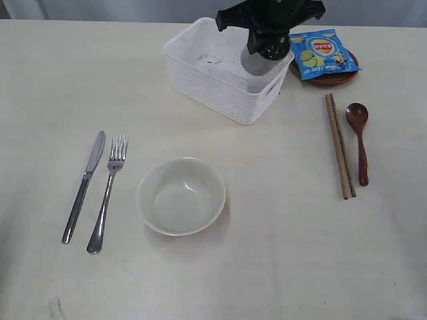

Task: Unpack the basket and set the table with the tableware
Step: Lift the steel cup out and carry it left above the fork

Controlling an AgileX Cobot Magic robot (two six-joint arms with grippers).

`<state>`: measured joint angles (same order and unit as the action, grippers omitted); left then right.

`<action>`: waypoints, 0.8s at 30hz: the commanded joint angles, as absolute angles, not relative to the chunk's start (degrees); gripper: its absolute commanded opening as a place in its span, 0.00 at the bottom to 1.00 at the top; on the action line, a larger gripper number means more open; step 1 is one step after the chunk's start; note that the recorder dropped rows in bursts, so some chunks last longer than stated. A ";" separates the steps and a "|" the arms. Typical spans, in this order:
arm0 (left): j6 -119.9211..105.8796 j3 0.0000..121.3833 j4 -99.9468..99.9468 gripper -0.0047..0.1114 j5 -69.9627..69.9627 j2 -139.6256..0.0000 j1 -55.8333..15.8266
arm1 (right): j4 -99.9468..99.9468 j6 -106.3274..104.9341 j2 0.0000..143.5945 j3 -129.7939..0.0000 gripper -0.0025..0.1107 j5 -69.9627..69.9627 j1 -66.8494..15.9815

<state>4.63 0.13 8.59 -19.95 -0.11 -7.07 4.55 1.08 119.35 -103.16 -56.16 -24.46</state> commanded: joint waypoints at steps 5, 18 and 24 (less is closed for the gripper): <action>4.76 0.00 8.48 0.04 -19.92 0.00 -7.36 | 9.59 -5.48 113.04 -103.25 0.02 -54.97 -35.50; 4.76 0.00 8.48 0.04 -19.92 0.00 -7.36 | -4.18 2.45 136.96 -139.46 0.02 -69.96 -51.69; 4.76 0.00 8.48 0.04 -19.92 0.00 -7.36 | -3.79 2.61 140.20 -139.46 0.02 -69.96 -50.10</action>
